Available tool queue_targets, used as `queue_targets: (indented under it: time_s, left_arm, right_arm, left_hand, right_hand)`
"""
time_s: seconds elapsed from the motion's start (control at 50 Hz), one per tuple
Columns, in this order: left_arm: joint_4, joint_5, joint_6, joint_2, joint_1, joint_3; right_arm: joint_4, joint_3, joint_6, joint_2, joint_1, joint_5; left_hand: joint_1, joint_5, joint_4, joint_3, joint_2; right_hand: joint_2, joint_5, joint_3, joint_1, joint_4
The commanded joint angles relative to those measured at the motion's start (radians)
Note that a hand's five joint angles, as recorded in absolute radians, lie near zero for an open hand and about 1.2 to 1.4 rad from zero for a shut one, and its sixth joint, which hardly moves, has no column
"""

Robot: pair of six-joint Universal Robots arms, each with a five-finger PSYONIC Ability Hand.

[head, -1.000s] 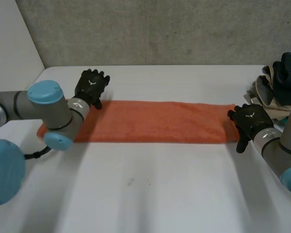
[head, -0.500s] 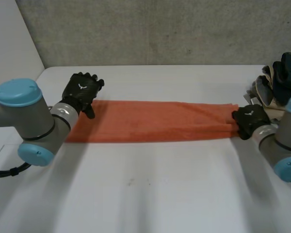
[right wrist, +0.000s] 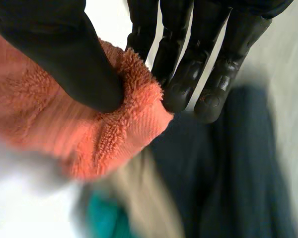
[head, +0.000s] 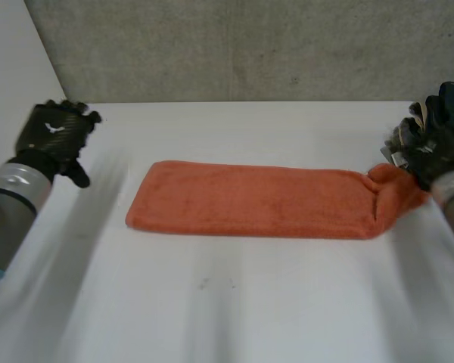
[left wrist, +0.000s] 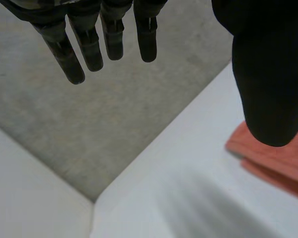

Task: Fold the laundry.

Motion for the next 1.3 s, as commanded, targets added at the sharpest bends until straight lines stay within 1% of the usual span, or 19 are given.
queue_targets:
  time_s: [0.02,0.08,0.1,0.2,0.24,0.36,0.38,0.4,0.42,0.46,0.54,0.6,0.62,0.7,0.8,0.94,1.08,1.18,1.3]
  left_arm:
    - [-0.009,0.002,-0.057,0.066,0.098,-0.009]
    - [-0.011,0.005,-0.093,0.08,0.118,-0.01]
    - [-0.014,0.006,-0.121,0.082,0.125,-0.012]
    - [-0.015,0.019,-0.169,0.085,0.13,-0.04]
    - [-0.015,0.02,-0.167,0.086,0.127,-0.055]
    - [-0.012,0.02,-0.169,0.087,0.118,-0.066]
    - [-0.011,0.02,-0.169,0.087,0.116,-0.066]
    - [-0.009,0.022,-0.169,0.082,0.115,-0.061]
    - [-0.006,0.022,-0.167,0.077,0.113,-0.058]
    - [-0.005,0.022,-0.167,0.071,0.109,-0.05]
    - [-0.002,0.019,-0.169,0.042,0.08,-0.023]
    - [-0.003,0.017,-0.169,0.004,0.015,0.005]
    - [-0.003,0.017,-0.169,-0.005,-0.005,0.011]
    - [-0.006,0.022,-0.166,-0.051,-0.097,0.019]
    - [-0.003,0.022,-0.164,-0.149,-0.238,0.051]
    - [-0.011,0.017,-0.149,-0.323,-0.371,0.155]
    - [-0.005,-0.003,-0.077,-0.452,-0.388,0.262]
    - [-0.003,-0.076,-0.031,-0.499,-0.381,0.359]
    - [-0.003,-0.124,-0.025,-0.536,-0.355,0.424]
  right_arm:
    - [-0.211,-0.172,0.051,0.092,0.334,-0.061]
    - [-0.269,-0.267,0.053,0.184,0.437,-0.13]
    - [-0.291,-0.345,0.056,0.251,0.498,-0.185]
    - [-0.291,-0.562,0.063,0.471,0.615,-0.328]
    - [-0.285,-0.649,0.068,0.561,0.663,-0.362]
    - [-0.269,-0.743,0.102,0.648,0.721,-0.396]
    - [-0.269,-0.743,0.109,0.651,0.723,-0.396]
    - [-0.266,-0.735,0.122,0.649,0.723,-0.39]
    - [-0.266,-0.726,0.126,0.642,0.723,-0.384]
    - [-0.266,-0.7,0.132,0.614,0.721,-0.373]
    - [-0.26,-0.596,0.137,0.492,0.721,-0.273]
    - [-0.228,-0.493,0.177,0.389,0.691,-0.123]
    - [-0.202,-0.444,0.226,0.342,0.665,-0.045]
    - [-0.087,-0.343,0.38,0.216,0.605,0.07]
    - [0.06,-0.263,0.522,0.134,0.537,0.081]
    - [0.212,-0.228,0.585,0.134,0.503,0.084]
    - [0.258,-0.221,0.583,0.183,0.5,0.081]
    - [0.257,-0.226,0.587,0.215,0.502,0.081]
    - [0.255,-0.235,0.585,0.246,0.503,0.08]
  left_hand:
    - [-0.087,-0.011,-0.021,-0.025,-0.02]
    - [-0.087,-0.011,-0.021,-0.025,-0.02]
    - [-0.084,-0.008,-0.018,-0.022,-0.017]
    - [-0.081,-0.005,-0.015,-0.019,-0.014]
    - [-0.081,-0.005,-0.015,-0.019,-0.014]
    - [-0.084,-0.008,-0.018,-0.022,-0.017]
    - [-0.084,-0.008,-0.018,-0.022,-0.017]
    - [-0.084,-0.008,-0.018,-0.022,-0.017]
    - [-0.084,-0.008,-0.018,-0.022,-0.017]
    - [-0.084,-0.008,-0.018,-0.022,-0.017]
    - [-0.081,-0.005,-0.015,-0.019,-0.014]
    - [-0.081,-0.005,-0.015,-0.019,-0.014]
    - [-0.081,-0.005,-0.015,-0.019,-0.014]
    - [-0.081,-0.005,-0.015,-0.019,-0.014]
    - [-0.081,-0.005,-0.015,-0.019,-0.014]
    - [-0.069,0.007,-0.003,-0.007,-0.003]
    - [-0.066,0.01,0.0,-0.004,0.0]
    - [-0.057,0.018,0.008,0.005,0.009]
    - [-0.048,0.027,0.017,0.014,0.018]
  right_hand:
    - [0.227,0.241,0.205,0.419,0.209]
    - [0.227,0.241,0.205,0.419,0.209]
    - [0.227,0.241,0.205,0.419,0.209]
    - [0.227,0.241,0.205,0.419,0.209]
    - [0.227,0.241,0.205,0.419,0.209]
    - [0.227,0.241,0.205,0.419,0.209]
    - [0.071,0.085,0.049,0.263,0.053]
    - [-0.666,-0.652,-0.688,-0.474,-0.684]
    - [-0.995,-0.98,-1.017,-0.803,-1.013]
    - [-0.995,-0.98,-1.017,-0.803,-1.013]
    - [-0.995,-0.98,-1.017,-0.803,-1.013]
    - [-0.995,-0.98,-1.017,-0.803,-1.013]
    - [-0.995,-0.98,-1.017,-0.803,-1.013]
    - [-0.995,-0.98,-1.017,-0.803,-1.013]
    - [-0.995,-0.98,-1.017,-0.803,-1.013]
    - [-0.995,-0.98,-1.017,-0.803,-1.013]
    - [-0.995,-0.98,-1.017,-0.803,-1.013]
    - [-0.992,-0.977,-1.013,-0.799,-1.01]
    - [-0.736,-0.721,-0.758,-0.544,-0.754]
